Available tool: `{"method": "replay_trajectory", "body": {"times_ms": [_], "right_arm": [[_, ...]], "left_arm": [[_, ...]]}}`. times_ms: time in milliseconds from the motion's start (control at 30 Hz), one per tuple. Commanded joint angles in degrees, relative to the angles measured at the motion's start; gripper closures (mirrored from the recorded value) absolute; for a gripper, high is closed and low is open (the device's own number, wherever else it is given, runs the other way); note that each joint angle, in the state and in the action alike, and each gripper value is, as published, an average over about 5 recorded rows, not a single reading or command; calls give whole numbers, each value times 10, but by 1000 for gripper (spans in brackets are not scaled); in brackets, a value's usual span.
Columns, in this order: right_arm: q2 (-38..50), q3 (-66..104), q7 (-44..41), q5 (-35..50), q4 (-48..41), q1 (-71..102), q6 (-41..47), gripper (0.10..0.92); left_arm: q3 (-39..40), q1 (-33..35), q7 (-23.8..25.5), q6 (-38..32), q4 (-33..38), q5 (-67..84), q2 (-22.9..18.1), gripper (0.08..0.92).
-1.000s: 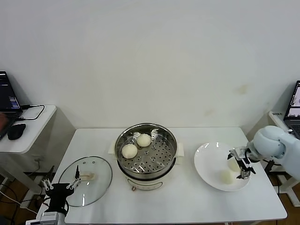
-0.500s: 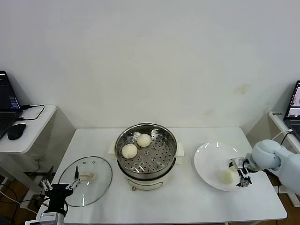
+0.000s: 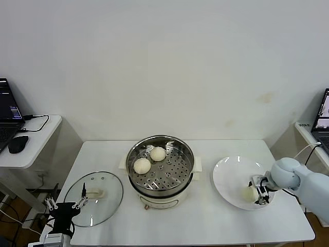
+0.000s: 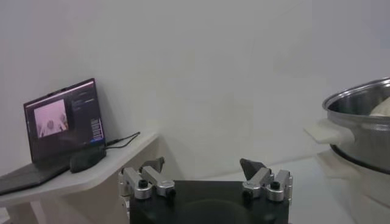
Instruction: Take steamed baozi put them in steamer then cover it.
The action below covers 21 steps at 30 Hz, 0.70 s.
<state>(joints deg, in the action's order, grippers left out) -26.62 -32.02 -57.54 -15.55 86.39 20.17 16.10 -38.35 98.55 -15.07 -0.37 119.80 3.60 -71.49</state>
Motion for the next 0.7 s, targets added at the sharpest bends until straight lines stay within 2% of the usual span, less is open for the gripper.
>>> {"method": "replay_trajectory", "body": {"times_ms": [33,167,433,700], "right_arm": [[-8,7,2,-2,-9,6,3,369],[-5,7,0,1,-7,0,3,424],[13,-2,-11,23,13,-37,3,455],[38,-71,-24,97,35,-195,9,473]], "left_arm": [[1,0,0,0,-1,-1,0,177],[2,-1,0,-1,0,-1,-1,177],[2,0,0,-1,5,-1,0,177],[4,-1,0,-2,8,-1,3,177]]}}
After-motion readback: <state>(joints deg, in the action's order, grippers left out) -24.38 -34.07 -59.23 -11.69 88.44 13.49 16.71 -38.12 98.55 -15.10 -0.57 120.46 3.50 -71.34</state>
